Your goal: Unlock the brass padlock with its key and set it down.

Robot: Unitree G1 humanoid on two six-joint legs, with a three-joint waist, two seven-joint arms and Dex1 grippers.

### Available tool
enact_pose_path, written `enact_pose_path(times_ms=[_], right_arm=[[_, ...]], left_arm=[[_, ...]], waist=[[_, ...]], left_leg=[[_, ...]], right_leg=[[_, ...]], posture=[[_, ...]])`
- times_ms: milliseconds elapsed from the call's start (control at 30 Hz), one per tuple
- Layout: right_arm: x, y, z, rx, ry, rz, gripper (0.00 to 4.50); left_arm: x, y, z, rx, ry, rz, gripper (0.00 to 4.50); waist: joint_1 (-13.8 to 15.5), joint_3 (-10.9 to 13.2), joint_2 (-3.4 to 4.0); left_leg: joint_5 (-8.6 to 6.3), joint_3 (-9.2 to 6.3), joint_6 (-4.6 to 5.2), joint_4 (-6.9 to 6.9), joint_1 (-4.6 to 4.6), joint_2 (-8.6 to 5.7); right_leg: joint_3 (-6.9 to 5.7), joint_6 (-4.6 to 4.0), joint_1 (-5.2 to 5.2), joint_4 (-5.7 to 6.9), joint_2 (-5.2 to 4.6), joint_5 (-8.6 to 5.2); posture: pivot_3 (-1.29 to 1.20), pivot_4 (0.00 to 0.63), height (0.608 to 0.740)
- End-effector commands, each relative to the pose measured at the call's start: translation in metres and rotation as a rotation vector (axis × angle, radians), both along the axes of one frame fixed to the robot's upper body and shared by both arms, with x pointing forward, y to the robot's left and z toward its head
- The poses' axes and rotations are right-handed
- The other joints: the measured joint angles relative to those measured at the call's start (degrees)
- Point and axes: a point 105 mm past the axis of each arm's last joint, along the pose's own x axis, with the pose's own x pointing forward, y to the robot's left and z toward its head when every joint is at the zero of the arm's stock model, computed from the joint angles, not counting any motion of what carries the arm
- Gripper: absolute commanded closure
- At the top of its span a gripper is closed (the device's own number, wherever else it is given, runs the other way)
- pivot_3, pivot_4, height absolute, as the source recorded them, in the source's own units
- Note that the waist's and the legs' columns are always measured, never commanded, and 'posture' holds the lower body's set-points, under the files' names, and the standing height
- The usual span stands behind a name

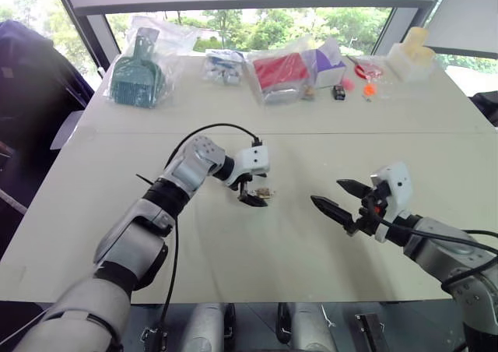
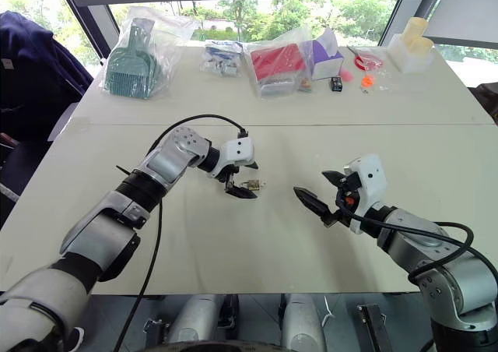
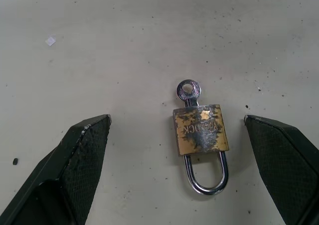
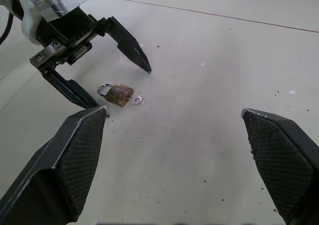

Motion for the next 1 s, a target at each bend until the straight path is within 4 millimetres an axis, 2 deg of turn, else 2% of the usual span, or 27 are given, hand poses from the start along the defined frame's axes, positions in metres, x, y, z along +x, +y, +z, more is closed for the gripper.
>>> enact_pose_path(times_ms=[33, 67, 167, 400, 433, 533, 567, 633, 700, 767, 867, 1000], right_arm=[[0.001, 0.004, 0.008, 0.007, -0.05, 0.008, 0.02], [0.001, 0.004, 0.008, 0.009, -0.051, 0.008, 0.02], [0.002, 0.005, 0.007, 0.013, -0.053, 0.007, 0.0], [0.002, 0.007, 0.006, 0.017, -0.049, 0.011, 0.0], [0.002, 0.007, 0.006, 0.018, -0.046, 0.012, 0.0], [0.001, 0.008, 0.005, 0.036, -0.036, 0.008, 0.0], [0.003, 0.008, 0.006, 0.068, -0.034, -0.003, 0.0], [0.017, 0.008, 0.013, 0.219, -0.03, -0.078, 0.0], [0.03, 0.012, 0.02, 0.349, -0.025, -0.132, 0.0], [0.041, 0.017, 0.029, 0.484, -0.023, -0.172, 0.0], [0.053, 0.023, 0.04, 0.655, -0.017, -0.209, 0.0], [0.063, 0.032, 0.054, 0.797, -0.02, -0.212, 0.0]], left_arm=[[-0.005, 0.005, -0.003, 0.035, -0.004, -0.025, 0.0], [-0.007, 0.006, -0.004, 0.043, -0.005, -0.031, 0.0], [-0.011, 0.006, -0.008, 0.051, -0.002, -0.038, 0.79], [-0.011, 0.002, -0.02, 0.079, -0.044, -0.022, 3.53], [-0.009, 0.003, -0.021, 0.082, -0.057, -0.017, 3.74], [-0.002, 0.002, -0.013, 0.047, -0.1, 0.012, 3.74], [0.002, 0.001, -0.004, 0.014, -0.134, 0.018, 3.74], [0.012, -0.01, 0.039, -0.166, -0.26, 0.024, 3.74], [0.014, -0.015, 0.07, -0.301, -0.345, 0.016, 3.74], [0.012, -0.016, 0.094, -0.4, -0.412, 0.003, 3.74], [0.008, -0.015, 0.112, -0.486, -0.488, -0.01, 3.74], [0.003, -0.018, 0.125, -0.557, -0.546, -0.013, 3.74]], waist=[[0.0, 0.0, 0.0], [-0.01, 0.0, 0.0], [-0.02, -0.01, 0.02], [0.2, -0.05, 0.02], [0.2, -0.05, 0.02], [0.19, -0.06, 0.02], [0.15, -0.06, 0.02], [0.02, -0.04, -0.02], [-0.1, 0.0, 0.01], [-0.12, 0.0, 0.02], [-0.11, -0.03, 0.07], [-0.08, -0.03, 0.07]], left_leg=[[0.0, 0.0, 0.0, 0.0, 0.0, 0.0], [0.0, 0.0, 0.0, 0.0, 0.0, 0.0], [0.0, 0.0, 0.0, 0.0, 0.0, 0.0], [0.0, -0.04, 0.0, 0.05, 0.14, -0.01], [0.0, -0.04, 0.0, 0.05, 0.15, -0.01], [0.0, -0.06, 0.0, 0.05, 0.17, -0.01], [0.0, -0.06, 0.0, 0.05, 0.17, -0.01], [0.0, -0.06, 0.0, 0.05, 0.17, -0.01], [0.01, -0.03, -0.01, 0.05, 0.11, 0.02], [0.02, -0.04, -0.02, 0.03, 0.09, 0.03], [0.02, -0.02, -0.03, -0.03, 0.08, 0.02], [0.03, 0.05, -0.02, -0.02, 0.08, -0.02]], right_leg=[[0.0, 0.0, 0.0, 0.0, 0.0, 0.0], [0.0, 0.0, 0.0, 0.01, 0.0, 0.0], [0.0, 0.0, 0.0, 0.02, 0.0, 0.0], [0.0, 0.0, 0.19, 0.01, 0.0, 0.0], [0.0, 0.0, 0.2, 0.0, -0.01, 0.0], [0.0, 0.0, 0.21, 0.01, -0.01, 0.0], [0.0, 0.0, 0.21, 0.01, -0.01, 0.0], [0.0, 0.0, 0.2, 0.02, -0.01, 0.01], [0.0, -0.06, 0.07, 0.05, 0.0, 0.08], [-0.01, -0.06, 0.03, 0.12, 0.0, 0.08], [-0.01, 0.12, 0.01, 0.15, 0.0, 0.18], [-0.01, 0.15, 0.07, 0.18, 0.0, 0.2]], posture=[[0.0, 0.15, 0.735], [0.0, 0.15, 0.735], [0.0, 0.15, 0.735], [0.0, 0.15, 0.735], [0.0, 0.15, 0.735], [0.0, 0.15, 0.735], [0.0, 0.15, 0.735], [0.0, 0.15, 0.735], [0.0, 0.15, 0.735], [0.0, 0.15, 0.735], [0.0, 0.15, 0.735], [0.0, 0.15, 0.735]])
